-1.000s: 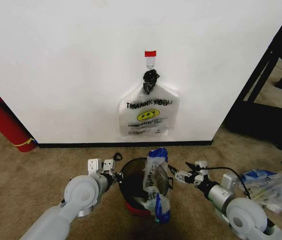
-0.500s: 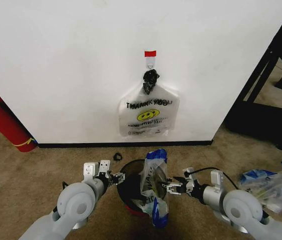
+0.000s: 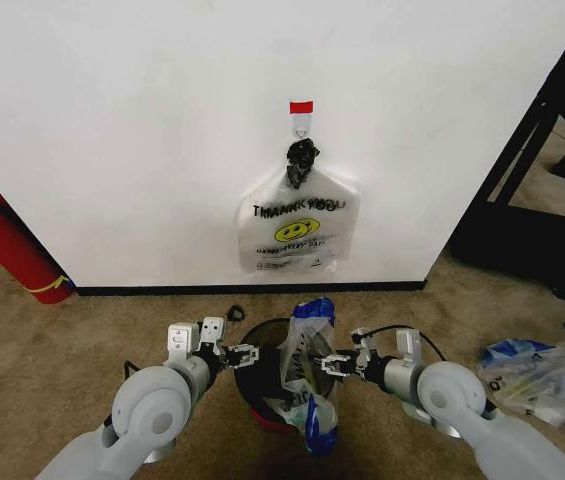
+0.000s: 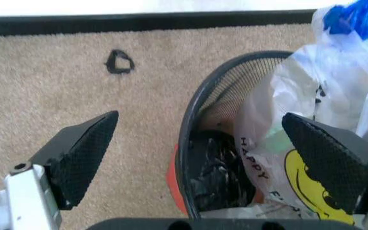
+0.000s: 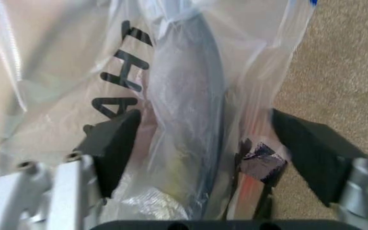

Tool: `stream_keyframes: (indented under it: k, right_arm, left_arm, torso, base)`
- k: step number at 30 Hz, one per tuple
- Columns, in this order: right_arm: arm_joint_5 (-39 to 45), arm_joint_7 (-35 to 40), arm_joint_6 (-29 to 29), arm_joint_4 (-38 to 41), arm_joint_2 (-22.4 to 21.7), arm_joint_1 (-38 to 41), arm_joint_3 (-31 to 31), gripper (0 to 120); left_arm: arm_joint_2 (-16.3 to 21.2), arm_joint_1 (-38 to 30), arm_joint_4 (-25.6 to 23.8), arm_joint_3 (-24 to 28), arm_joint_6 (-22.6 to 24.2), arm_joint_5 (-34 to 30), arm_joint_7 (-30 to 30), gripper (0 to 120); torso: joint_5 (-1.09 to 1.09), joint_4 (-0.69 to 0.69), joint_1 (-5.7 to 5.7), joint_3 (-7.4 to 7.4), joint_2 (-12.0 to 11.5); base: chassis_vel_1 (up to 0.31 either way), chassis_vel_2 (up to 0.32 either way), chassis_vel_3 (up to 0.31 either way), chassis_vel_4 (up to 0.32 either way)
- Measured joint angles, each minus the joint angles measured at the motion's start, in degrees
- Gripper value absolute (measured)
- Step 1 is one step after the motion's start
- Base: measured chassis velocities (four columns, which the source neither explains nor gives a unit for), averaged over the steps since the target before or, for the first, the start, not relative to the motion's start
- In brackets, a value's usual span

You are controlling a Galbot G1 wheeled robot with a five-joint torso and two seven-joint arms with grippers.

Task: Pick up the garbage bag from the wall and place it over the trash bin.

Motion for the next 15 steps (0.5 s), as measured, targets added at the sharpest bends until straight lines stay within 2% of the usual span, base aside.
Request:
stream_keyframes:
  k: [10, 15]
  right_arm:
    - [-0.43, 1.23, -1.95, -1.9, 2.21, -0.32, -0.59, 34]
    - [-0.32, 2.17, -1.28, -0.33, 2.35, -1.53, -0.13, 18]
  left_arm:
    - [0.13, 1.49, -2.97, -0.04, -0.22, 2.44, 1.17, 100]
    - [0.67, 2.29, -4.71, -0.04, -0.77, 4.65, 2.18, 100]
  torso:
    - [0.0, 0.0, 0.0, 0.0, 0.0]
    - [0.0, 0.0, 0.0, 0.0, 0.0]
  base:
    - [0.0, 0.0, 0.0, 0.0]
    - [0.0, 0.0, 0.0, 0.0]
